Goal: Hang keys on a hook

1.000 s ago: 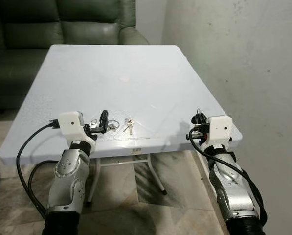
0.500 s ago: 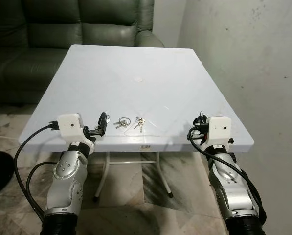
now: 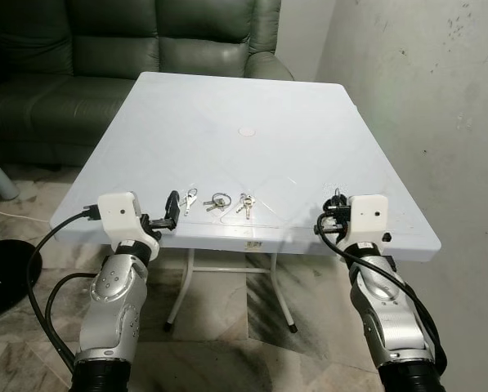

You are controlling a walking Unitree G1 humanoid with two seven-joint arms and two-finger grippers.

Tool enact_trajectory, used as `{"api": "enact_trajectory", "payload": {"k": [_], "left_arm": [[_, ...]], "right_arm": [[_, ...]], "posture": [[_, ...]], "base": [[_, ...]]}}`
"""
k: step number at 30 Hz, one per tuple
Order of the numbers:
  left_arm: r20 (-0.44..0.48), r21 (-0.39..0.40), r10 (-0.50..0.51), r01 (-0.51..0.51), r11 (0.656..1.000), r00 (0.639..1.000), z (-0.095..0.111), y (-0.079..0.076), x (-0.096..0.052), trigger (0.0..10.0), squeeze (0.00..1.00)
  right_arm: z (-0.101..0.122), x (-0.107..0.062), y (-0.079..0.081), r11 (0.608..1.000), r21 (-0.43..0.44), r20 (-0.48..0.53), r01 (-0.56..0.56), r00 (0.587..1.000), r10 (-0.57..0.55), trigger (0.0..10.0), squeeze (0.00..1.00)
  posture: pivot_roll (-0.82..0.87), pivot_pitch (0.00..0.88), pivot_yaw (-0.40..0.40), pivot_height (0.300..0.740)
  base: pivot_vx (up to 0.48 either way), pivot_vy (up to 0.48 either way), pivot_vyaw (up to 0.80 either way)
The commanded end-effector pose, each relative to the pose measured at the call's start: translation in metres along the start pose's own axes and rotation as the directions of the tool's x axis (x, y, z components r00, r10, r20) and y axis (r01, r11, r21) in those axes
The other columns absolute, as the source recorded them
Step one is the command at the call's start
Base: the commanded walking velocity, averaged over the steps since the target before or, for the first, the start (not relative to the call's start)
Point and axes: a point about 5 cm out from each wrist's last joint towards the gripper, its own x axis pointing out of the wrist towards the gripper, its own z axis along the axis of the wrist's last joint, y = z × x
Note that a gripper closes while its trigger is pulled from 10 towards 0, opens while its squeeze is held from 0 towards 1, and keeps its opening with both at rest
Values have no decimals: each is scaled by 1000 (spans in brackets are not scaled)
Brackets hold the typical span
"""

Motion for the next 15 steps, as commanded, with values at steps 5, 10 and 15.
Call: {"api": "enact_trajectory", "payload": {"k": [5, 10, 15], "left_arm": [[9, 5, -12, 12, 1000, 1000, 3, -3, 0, 10000, 0], [9, 6, -12, 12, 1000, 1000, 3, -4, 0, 10000, 0], [9, 5, -15, 15, 1000, 1000, 3, -4, 0, 10000, 0]], "right_arm": [[6, -1, -3, 1000, -1, 23, 5, 1000, -5, 10000, 0], [5, -1, -3, 1000, 2, 7, 11, 1000, -11, 10000, 0], [6, -1, -3, 1000, 5, 4, 6, 1000, -6, 10000, 0]], "posture": [[1, 56, -60, 740], [2, 57, -61, 740], [0, 54, -61, 740]], "base": [[0, 0, 0], [0, 0, 0], [0, 0, 0]]}}
